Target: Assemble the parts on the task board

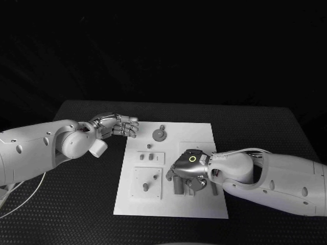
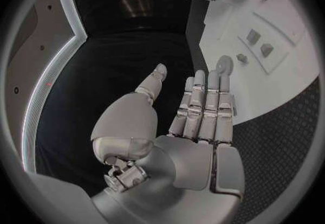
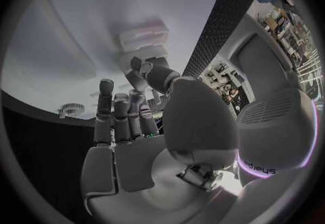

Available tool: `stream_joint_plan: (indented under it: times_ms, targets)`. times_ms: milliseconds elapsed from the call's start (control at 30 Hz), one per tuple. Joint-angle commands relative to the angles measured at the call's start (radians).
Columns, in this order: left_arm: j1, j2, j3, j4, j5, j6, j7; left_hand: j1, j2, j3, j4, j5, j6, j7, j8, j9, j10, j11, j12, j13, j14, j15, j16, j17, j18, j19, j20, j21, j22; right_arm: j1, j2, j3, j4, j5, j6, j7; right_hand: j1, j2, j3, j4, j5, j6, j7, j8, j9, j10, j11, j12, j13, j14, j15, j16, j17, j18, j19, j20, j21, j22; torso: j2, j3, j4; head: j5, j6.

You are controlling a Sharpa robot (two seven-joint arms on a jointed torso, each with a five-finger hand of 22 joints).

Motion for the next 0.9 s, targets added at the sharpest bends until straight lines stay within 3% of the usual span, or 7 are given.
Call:
stream_joint_plan:
  times_ms: [33,133,233,367,533,800,900]
  targets:
    - [0.001,0.002,0.001,0.002,0.0,0.015,0.006,-0.009,-0.001,0.003,-0.003,0.0,-0.008,-0.001,-0.005,-0.001,-0.003,-0.003,-0.001,0.002,0.001,0.002,-0.005,0.001,0.006,-0.002,-0.003,0.001,-0.001,-0.01,0.003,-0.007,-0.008,-0.031,0.064,-0.024,-0.002,-0.012,0.005,0.001,-0.002,-0.007,0.001,-0.004,-0.001,-0.008,0.002,-0.005,-0.004,-0.006,0.0,0.005,-0.001,0.021,-0.009,0.0,0.004,0.018,0.0,0.0,0.0001,-0.001,0.0]
    - [0.001,0.001,0.001,0.002,0.0,0.015,0.006,-0.009,-0.001,0.003,-0.003,0.0,-0.008,-0.001,-0.005,-0.001,-0.003,-0.003,-0.001,0.002,0.001,0.002,-0.005,0.001,0.006,-0.002,-0.003,0.001,-0.001,-0.015,0.006,-0.006,-0.011,-0.031,0.067,-0.021,-0.002,-0.01,0.006,0.001,-0.002,-0.003,0.003,0.0,-0.001,-0.01,0.003,-0.002,-0.004,-0.008,0.001,0.006,-0.002,0.021,-0.01,0.001,0.005,0.018,0.0,0.0,0.0005,-0.001,-0.002]
    - [0.001,0.001,0.001,0.002,0.0,0.015,0.006,-0.009,-0.001,0.003,-0.003,0.0,-0.008,-0.001,-0.005,-0.001,-0.003,-0.003,-0.001,0.002,0.001,0.002,-0.005,0.001,0.006,-0.002,-0.003,0.001,-0.001,-0.022,0.009,-0.006,-0.014,-0.031,0.067,-0.011,-0.003,0.004,0.004,-0.002,-0.002,0.039,0.028,0.026,0.007,-0.014,0.005,0.009,-0.005,-0.012,0.004,0.016,-0.002,0.024,-0.012,0.003,0.009,0.019,0.0,0.0,0.0012,-0.001,-0.002]
    - [0.001,0.001,0.001,0.002,0.0,0.015,0.006,-0.009,-0.001,0.003,-0.003,0.0,-0.008,-0.001,-0.005,-0.001,-0.003,-0.003,-0.001,0.002,0.001,0.002,-0.005,0.001,0.006,-0.002,-0.003,0.001,-0.001,-0.025,0.009,-0.006,-0.013,-0.029,0.058,-0.002,-0.001,0.017,0.0,-0.003,-0.002,0.076,0.04,0.047,0.013,-0.017,0.006,0.019,-0.007,-0.015,0.006,0.025,-0.003,0.027,-0.013,0.005,0.014,0.02,0.001,0.0004,0.0012,0.0,-0.002]
    - [0.001,0.001,0.001,0.003,0.0,0.015,0.006,-0.009,-0.001,0.003,-0.003,0.0,-0.008,-0.001,-0.005,-0.001,-0.003,-0.003,-0.001,0.002,0.001,0.002,-0.005,0.001,0.006,-0.002,-0.003,0.001,-0.001,-0.025,0.008,-0.006,-0.012,-0.021,0.034,0.009,-0.003,0.034,-0.01,-0.004,-0.002,0.139,0.067,0.079,0.023,-0.011,0.004,0.041,-0.013,-0.009,0.005,0.046,-0.004,0.029,-0.005,0.005,0.031,0.021,0.0,0.0001,-0.0001,0.0,0.0]
    - [0.001,-0.001,0.001,0.003,0.0,0.015,0.006,-0.009,-0.001,0.003,-0.004,0.0,-0.008,-0.001,-0.005,0.0,-0.003,-0.003,0.0,0.002,0.001,0.002,-0.005,0.002,0.006,-0.002,-0.003,0.002,-0.001,-0.025,0.004,-0.006,-0.011,-0.018,-0.008,0.009,-0.02,0.045,-0.019,-0.003,-0.002,0.162,0.08,0.087,0.023,-0.007,0.002,0.053,-0.022,-0.005,0.004,0.058,-0.008,0.029,0.002,0.003,0.041,0.019,0.0,0.0003,0.0004,0.0,0.002]
    - [0.001,-0.001,0.001,0.003,0.0,0.014,0.006,-0.009,-0.001,0.003,-0.004,0.0,-0.008,-0.001,-0.005,0.0,-0.003,-0.003,0.0,0.002,0.001,0.002,-0.005,0.002,0.006,-0.002,-0.003,0.002,-0.001,-0.025,0.001,-0.006,-0.009,-0.014,-0.027,0.009,-0.028,0.039,-0.022,-0.004,-0.002,0.148,0.079,0.078,0.018,-0.007,0.001,0.056,-0.026,-0.005,0.003,0.06,-0.011,0.029,0.002,0.002,0.043,0.018,0.0,0.0003,0.0006,0.0,0.002]
